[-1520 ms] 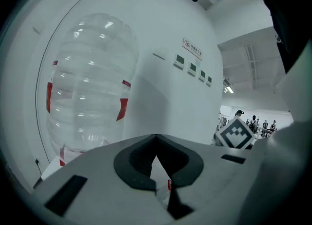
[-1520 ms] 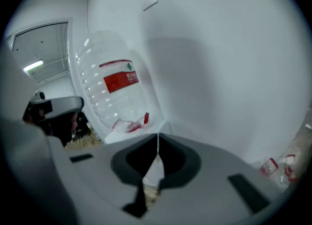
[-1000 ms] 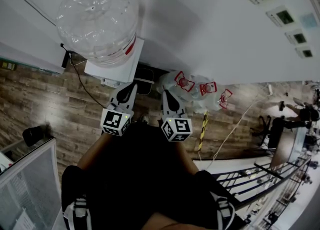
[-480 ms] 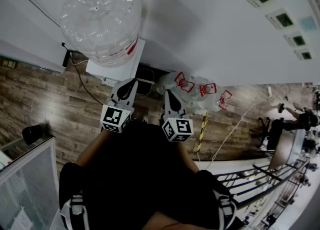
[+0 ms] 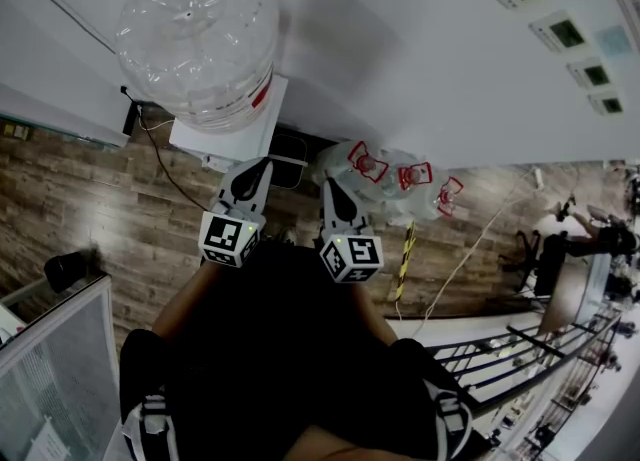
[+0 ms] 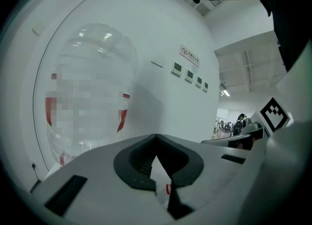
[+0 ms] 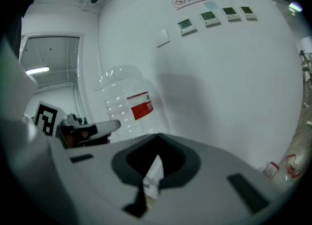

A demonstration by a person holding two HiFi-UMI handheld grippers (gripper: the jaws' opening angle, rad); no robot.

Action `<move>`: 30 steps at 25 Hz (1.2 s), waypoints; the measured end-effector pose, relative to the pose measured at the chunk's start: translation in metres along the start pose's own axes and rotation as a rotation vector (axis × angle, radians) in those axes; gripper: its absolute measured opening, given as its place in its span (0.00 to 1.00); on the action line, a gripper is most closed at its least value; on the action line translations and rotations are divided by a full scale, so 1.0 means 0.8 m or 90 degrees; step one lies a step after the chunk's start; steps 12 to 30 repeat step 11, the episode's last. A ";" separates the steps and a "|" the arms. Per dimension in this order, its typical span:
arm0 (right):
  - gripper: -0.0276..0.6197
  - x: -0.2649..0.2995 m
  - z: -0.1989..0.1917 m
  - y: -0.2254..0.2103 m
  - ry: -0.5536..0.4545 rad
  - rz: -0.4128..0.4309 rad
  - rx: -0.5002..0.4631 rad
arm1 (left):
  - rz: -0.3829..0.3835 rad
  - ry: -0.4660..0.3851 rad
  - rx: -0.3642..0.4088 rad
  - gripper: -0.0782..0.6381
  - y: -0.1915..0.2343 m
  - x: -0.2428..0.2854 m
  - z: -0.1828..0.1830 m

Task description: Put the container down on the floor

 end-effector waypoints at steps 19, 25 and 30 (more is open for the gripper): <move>0.09 0.009 -0.004 0.015 -0.004 0.017 0.001 | -0.014 0.008 0.002 0.15 0.000 0.002 -0.011; 0.09 0.009 -0.004 0.015 -0.004 0.017 0.001 | -0.014 0.008 0.002 0.15 0.000 0.002 -0.011; 0.09 0.009 -0.004 0.015 -0.004 0.017 0.001 | -0.014 0.008 0.002 0.15 0.000 0.002 -0.011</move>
Point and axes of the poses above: the fingertips, and each gripper's own axes: x forward along the fingers, y to its left, z out of its top, the point moved 8 cm from there along -x, backward along the fingers, and after that the axes turned 13 degrees about y, right-handed, at the moved point
